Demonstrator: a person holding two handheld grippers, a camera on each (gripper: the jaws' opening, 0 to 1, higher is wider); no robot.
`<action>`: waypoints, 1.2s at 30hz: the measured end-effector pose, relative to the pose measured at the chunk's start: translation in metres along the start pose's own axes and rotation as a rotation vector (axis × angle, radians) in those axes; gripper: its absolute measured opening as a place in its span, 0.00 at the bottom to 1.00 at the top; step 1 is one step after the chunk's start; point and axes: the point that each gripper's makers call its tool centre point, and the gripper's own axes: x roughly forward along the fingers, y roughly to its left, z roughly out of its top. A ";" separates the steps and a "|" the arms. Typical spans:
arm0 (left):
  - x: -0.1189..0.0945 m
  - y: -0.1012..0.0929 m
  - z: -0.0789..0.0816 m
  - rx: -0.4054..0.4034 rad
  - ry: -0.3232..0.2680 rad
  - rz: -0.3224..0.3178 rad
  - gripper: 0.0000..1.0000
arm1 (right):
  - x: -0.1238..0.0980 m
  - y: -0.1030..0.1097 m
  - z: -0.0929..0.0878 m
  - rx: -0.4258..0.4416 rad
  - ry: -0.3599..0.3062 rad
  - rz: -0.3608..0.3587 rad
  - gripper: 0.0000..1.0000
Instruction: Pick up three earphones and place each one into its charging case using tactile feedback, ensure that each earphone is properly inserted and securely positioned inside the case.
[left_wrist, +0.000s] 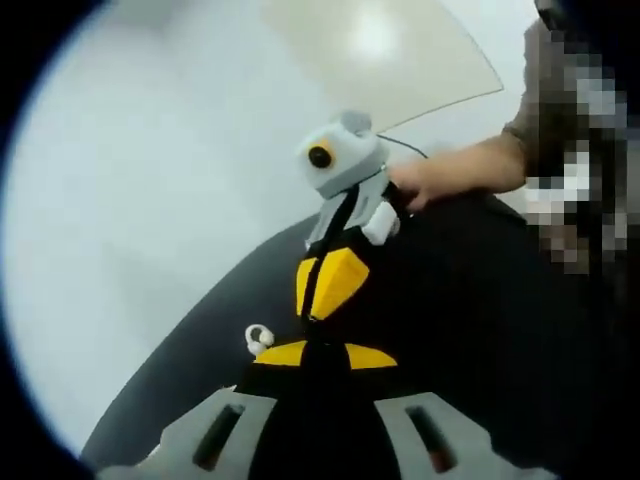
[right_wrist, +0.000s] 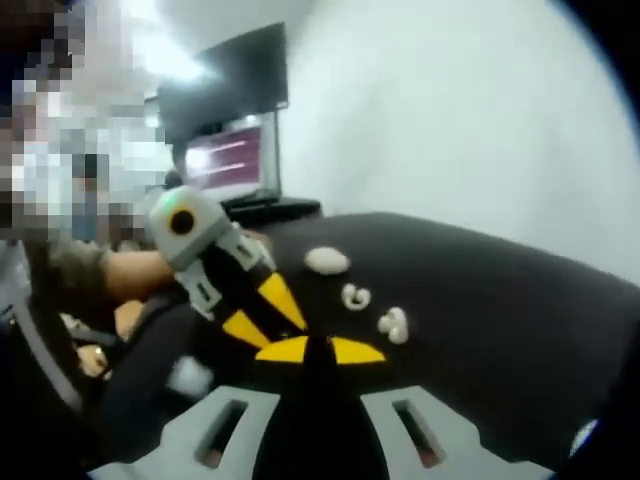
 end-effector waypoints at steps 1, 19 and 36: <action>-0.001 0.002 -0.001 -0.005 0.005 0.007 0.10 | -0.003 -0.005 0.000 0.005 0.000 -0.019 0.09; -0.010 0.030 -0.017 -0.258 0.025 0.084 0.18 | -0.033 -0.036 0.020 0.156 -0.153 -0.098 0.12; -0.036 -0.025 0.052 -0.315 -0.290 -0.265 0.24 | -0.031 0.065 0.000 -0.036 0.014 0.302 0.37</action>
